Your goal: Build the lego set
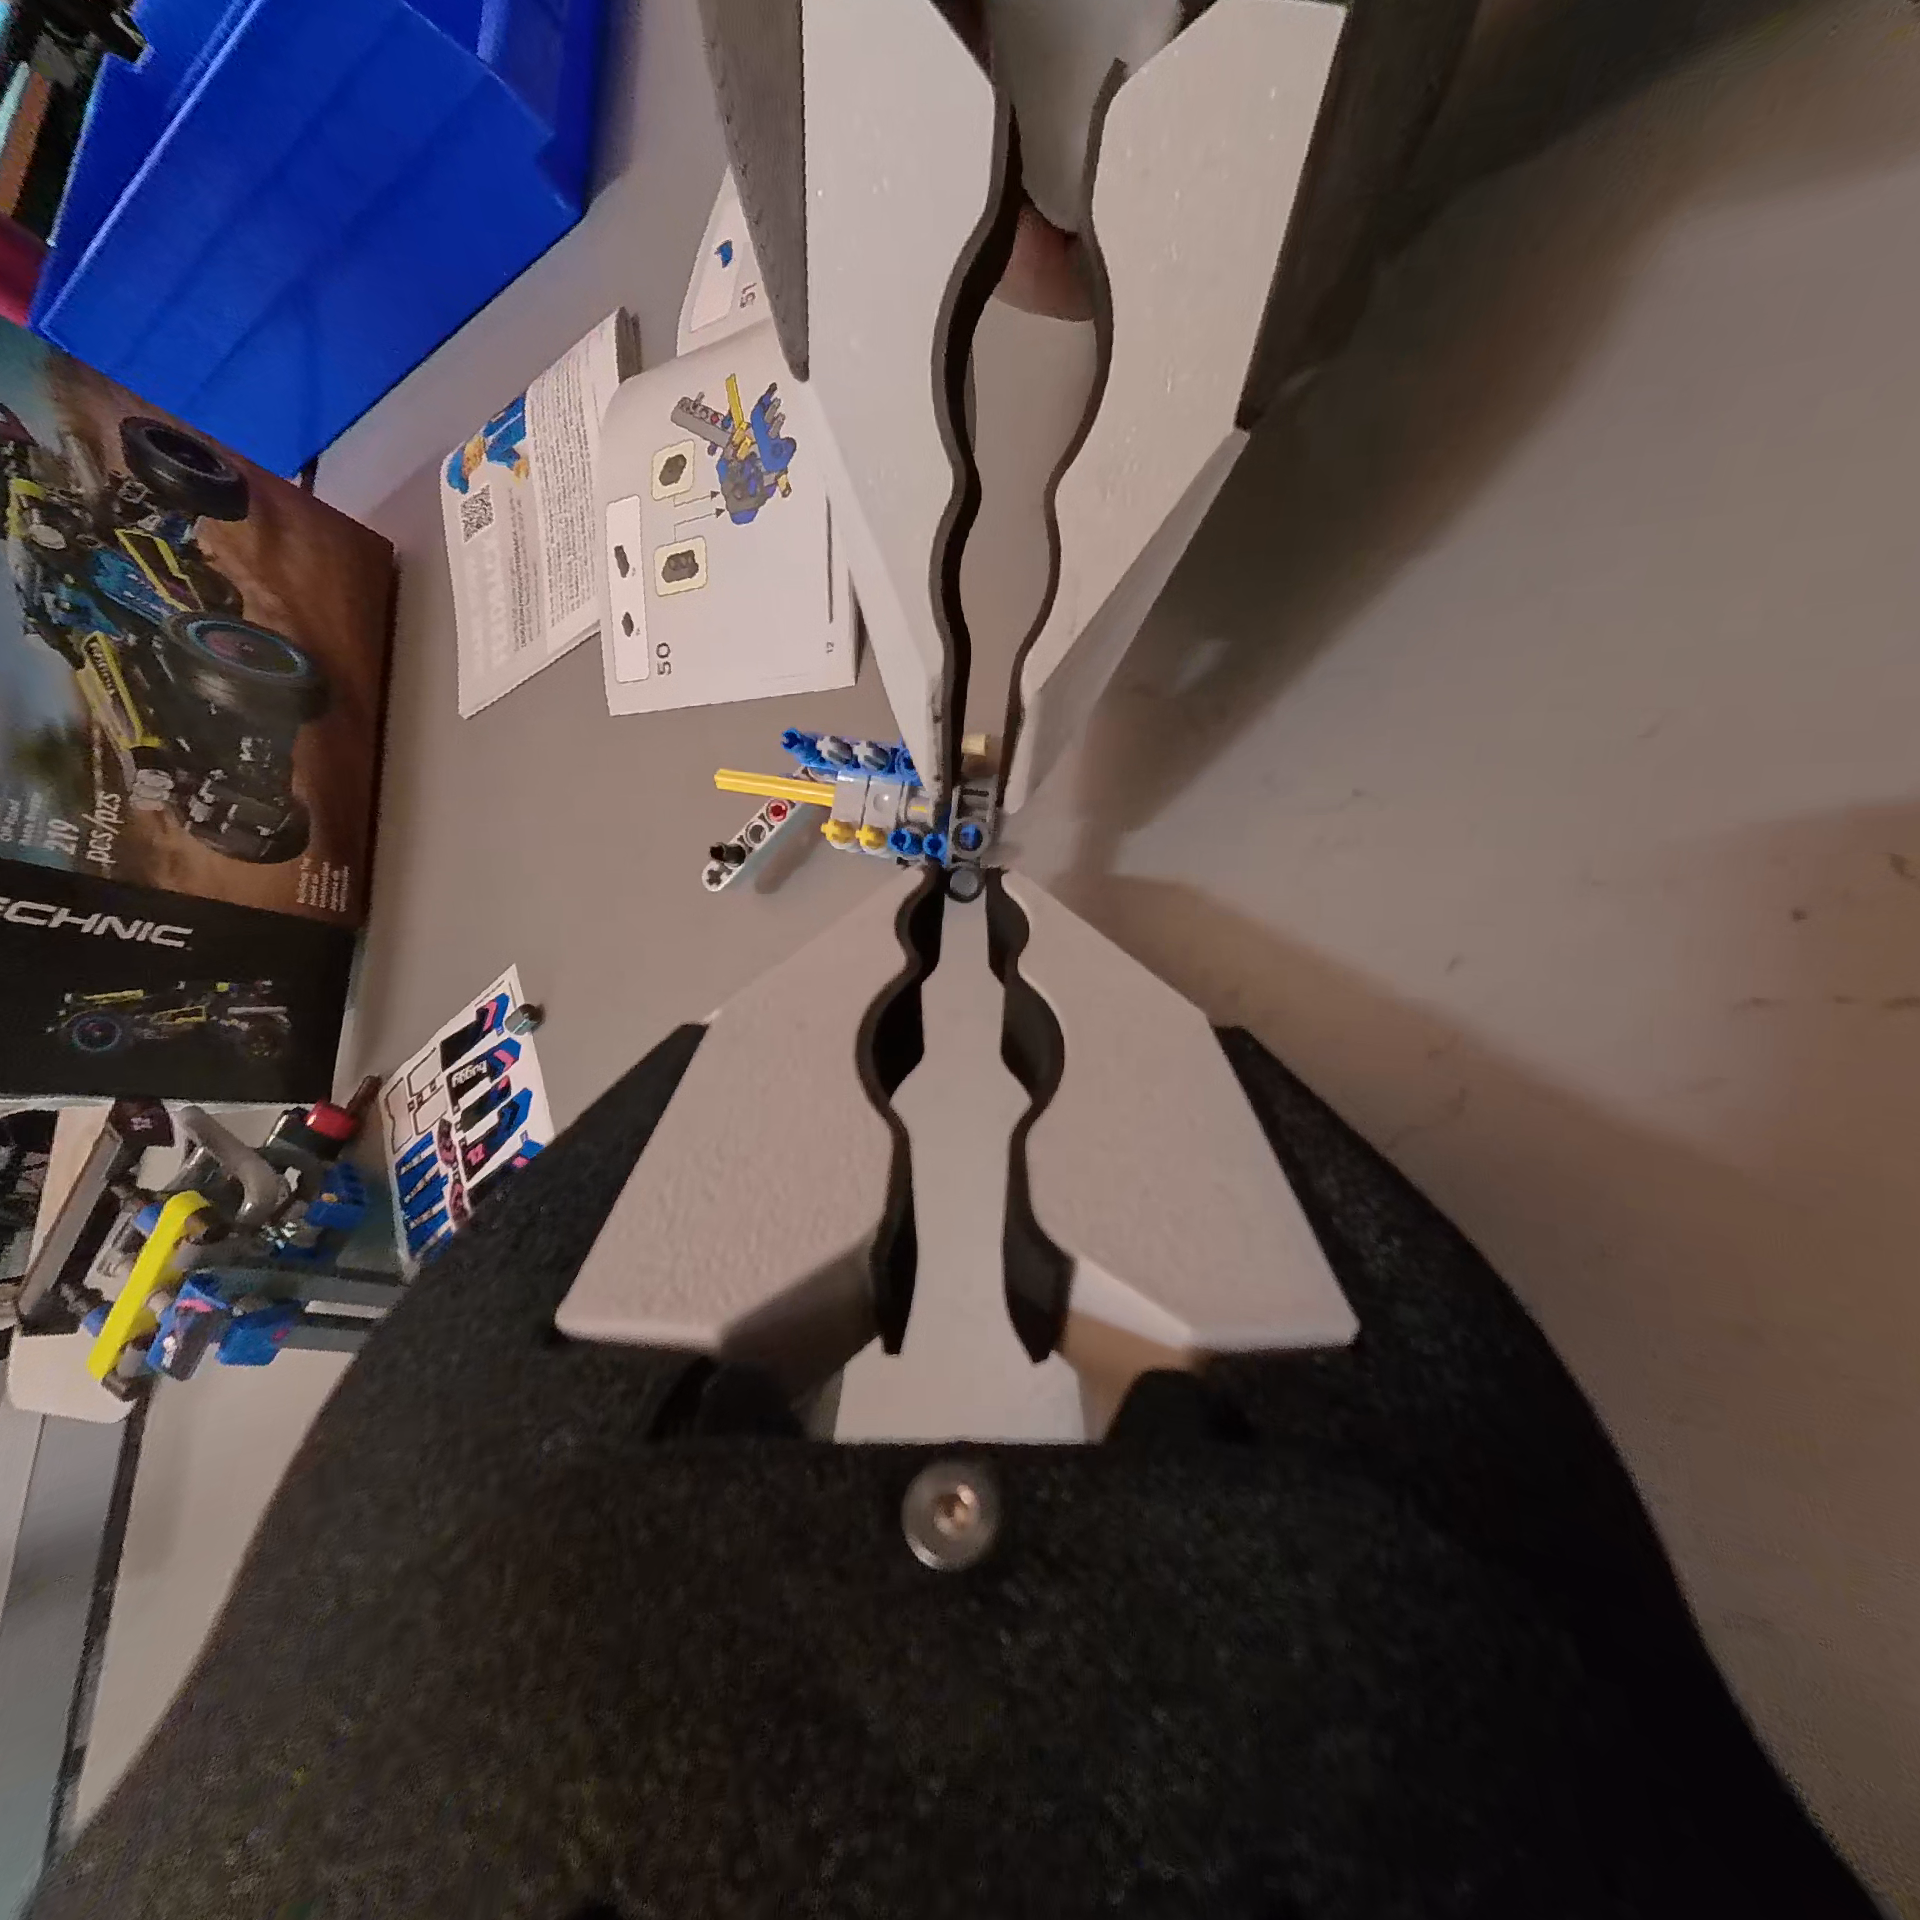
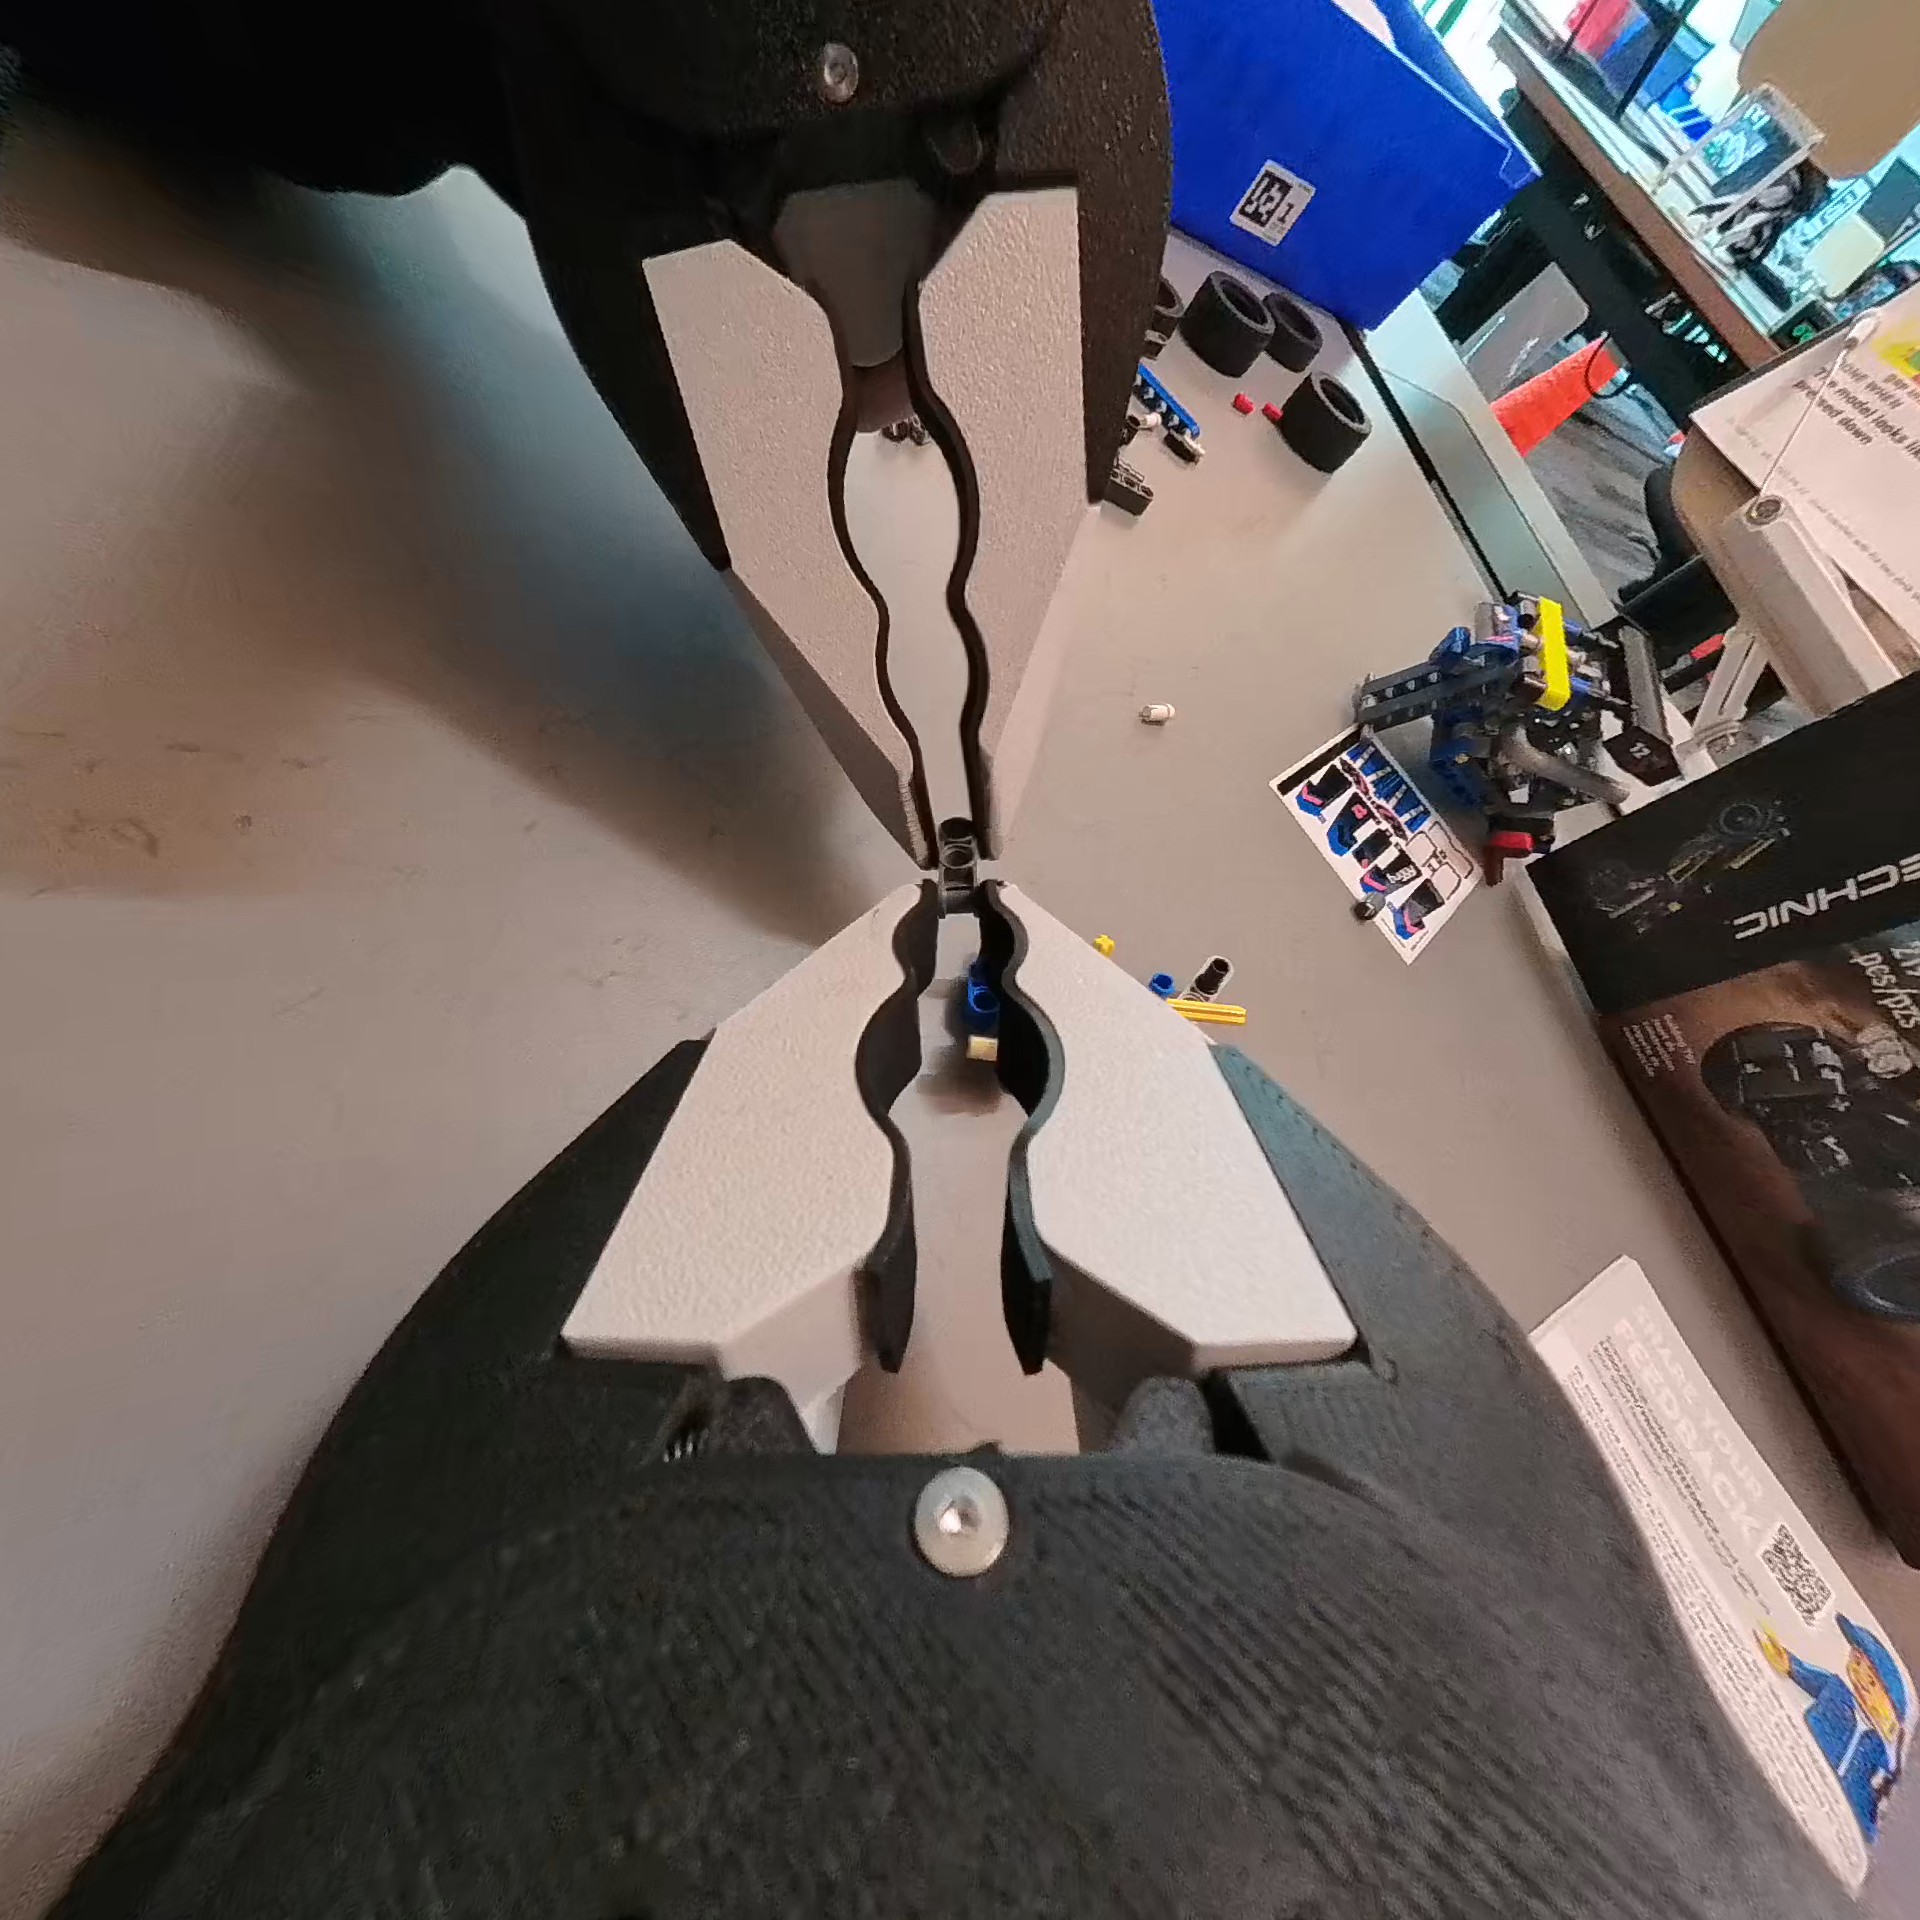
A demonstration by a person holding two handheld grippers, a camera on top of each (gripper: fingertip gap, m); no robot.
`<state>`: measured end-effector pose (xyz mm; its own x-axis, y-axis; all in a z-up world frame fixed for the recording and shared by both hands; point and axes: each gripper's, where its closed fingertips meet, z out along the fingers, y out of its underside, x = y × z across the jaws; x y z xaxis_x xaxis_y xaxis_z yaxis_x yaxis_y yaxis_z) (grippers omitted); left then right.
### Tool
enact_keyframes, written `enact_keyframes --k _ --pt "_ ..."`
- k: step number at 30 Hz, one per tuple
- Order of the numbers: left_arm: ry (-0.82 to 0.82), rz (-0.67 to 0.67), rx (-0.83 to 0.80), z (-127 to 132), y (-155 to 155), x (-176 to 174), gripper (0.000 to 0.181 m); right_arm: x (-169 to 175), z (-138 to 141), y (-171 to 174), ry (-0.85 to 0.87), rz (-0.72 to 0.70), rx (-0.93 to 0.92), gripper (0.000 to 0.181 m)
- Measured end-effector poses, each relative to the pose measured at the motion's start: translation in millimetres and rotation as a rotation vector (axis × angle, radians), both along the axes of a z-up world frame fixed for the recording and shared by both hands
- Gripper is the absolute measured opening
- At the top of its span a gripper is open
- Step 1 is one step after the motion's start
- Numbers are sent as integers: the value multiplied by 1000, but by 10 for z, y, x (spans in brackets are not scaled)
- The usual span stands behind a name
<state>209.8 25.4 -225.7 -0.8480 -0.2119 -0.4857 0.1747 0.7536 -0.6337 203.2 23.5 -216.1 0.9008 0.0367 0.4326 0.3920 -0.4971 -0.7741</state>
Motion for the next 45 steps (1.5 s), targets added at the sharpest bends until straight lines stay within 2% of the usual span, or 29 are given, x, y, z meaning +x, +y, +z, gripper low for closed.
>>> enact_keyframes --k 11,27,34,41,45 --pt "-70 0 14 43 -29 17 6 34 1 2 -26 -15 -4 5" --pt "-35 -11 5 34 -31 19 4 43 -28 15 -30 -18 -12 6" --pt "-59 -4 -48 105 -46 29 4 49 35 3 -5 -24 19 6" --pt "-125 -21 49 18 -36 62 4 87 -56 8 -54 -47 -36 5" --pt "-112 -3 14 30 -40 67 5 86 -41 8 -45 -49 -25 5"
